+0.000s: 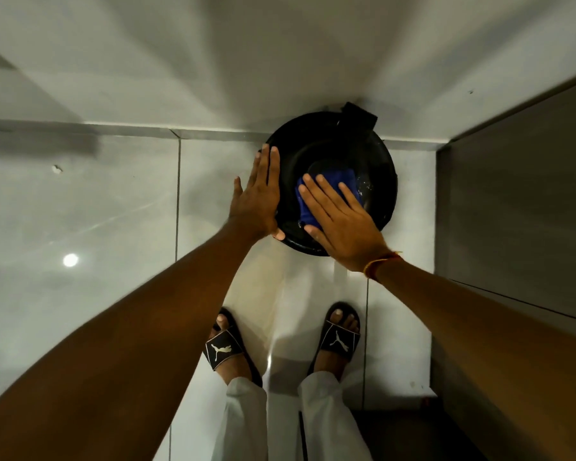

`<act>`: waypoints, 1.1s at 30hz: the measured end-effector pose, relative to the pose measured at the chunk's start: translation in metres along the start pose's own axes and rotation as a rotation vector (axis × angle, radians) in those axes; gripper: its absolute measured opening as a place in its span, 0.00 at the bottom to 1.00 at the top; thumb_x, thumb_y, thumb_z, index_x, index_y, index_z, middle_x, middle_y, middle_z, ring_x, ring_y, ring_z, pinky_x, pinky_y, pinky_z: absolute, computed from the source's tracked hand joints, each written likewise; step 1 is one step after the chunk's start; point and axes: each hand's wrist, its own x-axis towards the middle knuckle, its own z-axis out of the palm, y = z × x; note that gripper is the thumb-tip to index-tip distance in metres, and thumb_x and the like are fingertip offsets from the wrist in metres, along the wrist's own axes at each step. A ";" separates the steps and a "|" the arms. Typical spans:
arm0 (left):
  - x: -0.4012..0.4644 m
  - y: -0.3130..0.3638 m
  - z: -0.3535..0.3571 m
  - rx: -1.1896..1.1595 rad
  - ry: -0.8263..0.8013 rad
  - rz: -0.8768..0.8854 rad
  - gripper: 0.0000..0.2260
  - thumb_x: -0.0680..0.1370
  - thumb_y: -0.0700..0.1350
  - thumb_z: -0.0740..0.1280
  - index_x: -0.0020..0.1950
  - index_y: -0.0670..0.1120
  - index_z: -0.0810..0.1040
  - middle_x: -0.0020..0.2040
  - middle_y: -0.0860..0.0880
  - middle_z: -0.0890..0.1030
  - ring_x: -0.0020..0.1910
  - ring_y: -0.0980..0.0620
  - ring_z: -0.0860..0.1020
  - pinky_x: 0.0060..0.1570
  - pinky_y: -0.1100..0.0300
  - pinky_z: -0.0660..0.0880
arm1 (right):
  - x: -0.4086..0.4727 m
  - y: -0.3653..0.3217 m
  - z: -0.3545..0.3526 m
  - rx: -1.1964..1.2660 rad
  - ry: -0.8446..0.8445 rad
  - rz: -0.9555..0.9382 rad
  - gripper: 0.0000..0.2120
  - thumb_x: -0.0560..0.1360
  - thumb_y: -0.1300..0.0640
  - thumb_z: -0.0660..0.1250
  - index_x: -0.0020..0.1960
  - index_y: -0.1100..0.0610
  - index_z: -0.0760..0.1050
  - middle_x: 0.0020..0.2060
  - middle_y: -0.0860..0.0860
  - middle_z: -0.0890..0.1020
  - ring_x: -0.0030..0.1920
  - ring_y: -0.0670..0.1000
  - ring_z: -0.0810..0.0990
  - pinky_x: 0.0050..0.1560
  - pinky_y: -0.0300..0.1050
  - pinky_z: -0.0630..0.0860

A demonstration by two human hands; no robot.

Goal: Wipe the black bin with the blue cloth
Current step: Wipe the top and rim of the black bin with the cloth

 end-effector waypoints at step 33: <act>0.010 0.000 -0.014 0.112 -0.056 -0.028 0.75 0.54 0.64 0.83 0.82 0.44 0.33 0.82 0.40 0.34 0.82 0.35 0.38 0.71 0.22 0.51 | 0.027 0.045 -0.014 0.158 0.044 0.322 0.33 0.85 0.43 0.48 0.85 0.57 0.46 0.85 0.55 0.50 0.85 0.56 0.48 0.84 0.61 0.49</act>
